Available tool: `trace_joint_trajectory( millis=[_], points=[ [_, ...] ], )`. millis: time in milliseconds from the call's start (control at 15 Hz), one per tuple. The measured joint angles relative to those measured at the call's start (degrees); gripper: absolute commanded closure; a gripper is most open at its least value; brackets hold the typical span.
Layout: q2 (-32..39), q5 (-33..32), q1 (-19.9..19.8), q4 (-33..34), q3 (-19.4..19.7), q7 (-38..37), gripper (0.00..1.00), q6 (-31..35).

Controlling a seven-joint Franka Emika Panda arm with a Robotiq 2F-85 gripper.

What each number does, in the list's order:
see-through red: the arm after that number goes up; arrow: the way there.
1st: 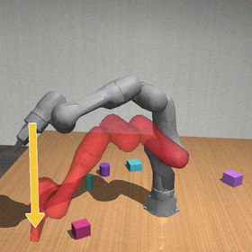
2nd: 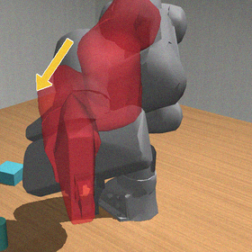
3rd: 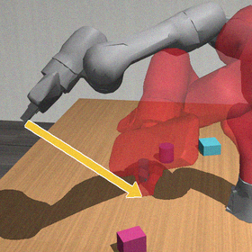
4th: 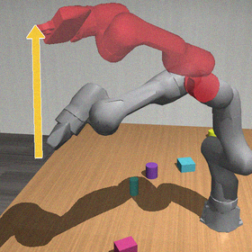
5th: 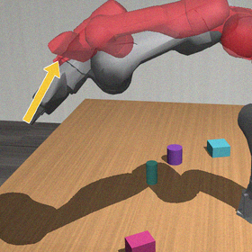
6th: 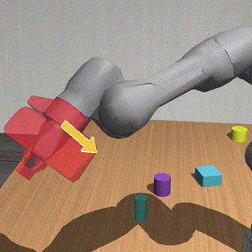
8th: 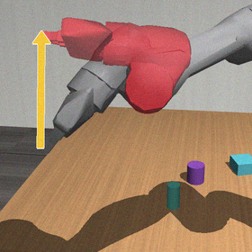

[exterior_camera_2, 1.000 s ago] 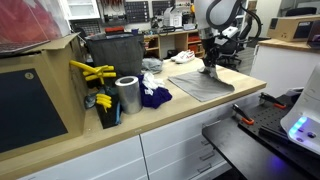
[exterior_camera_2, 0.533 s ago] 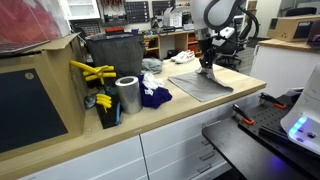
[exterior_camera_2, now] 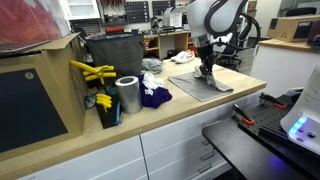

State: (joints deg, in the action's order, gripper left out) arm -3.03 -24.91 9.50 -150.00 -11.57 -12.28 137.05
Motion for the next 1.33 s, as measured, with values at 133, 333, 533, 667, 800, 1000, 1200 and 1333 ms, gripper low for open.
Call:
trace_joint_trajectory(
  millis=[133, 333, 533, 667, 800, 1000, 1200, 1333],
  points=[
    [-0.01, -1.22, 0.47, -1.97, -0.26, 0.00, 0.97, 0.50],
    [-0.03, -2.25, 0.89, -5.07, -0.61, 0.00, 0.97, 2.26],
    [-0.03, -2.26, 1.51, -6.74, -1.27, 0.00, 0.97, 3.68],
    [-0.01, -2.10, 1.99, -7.10, -1.68, 0.00, 0.97, 4.26],
    [-0.01, -1.46, 2.47, -7.08, -1.97, 0.00, 0.97, 4.56],
    [0.13, 0.02, 3.05, -6.75, -2.47, 0.00, 0.97, 4.82],
    [0.89, 1.22, 3.43, -6.17, -2.94, 0.00, 0.97, 5.15],
    [1.76, 1.21, 3.85, -5.67, -2.97, -0.07, 0.97, 5.60]
  ],
)
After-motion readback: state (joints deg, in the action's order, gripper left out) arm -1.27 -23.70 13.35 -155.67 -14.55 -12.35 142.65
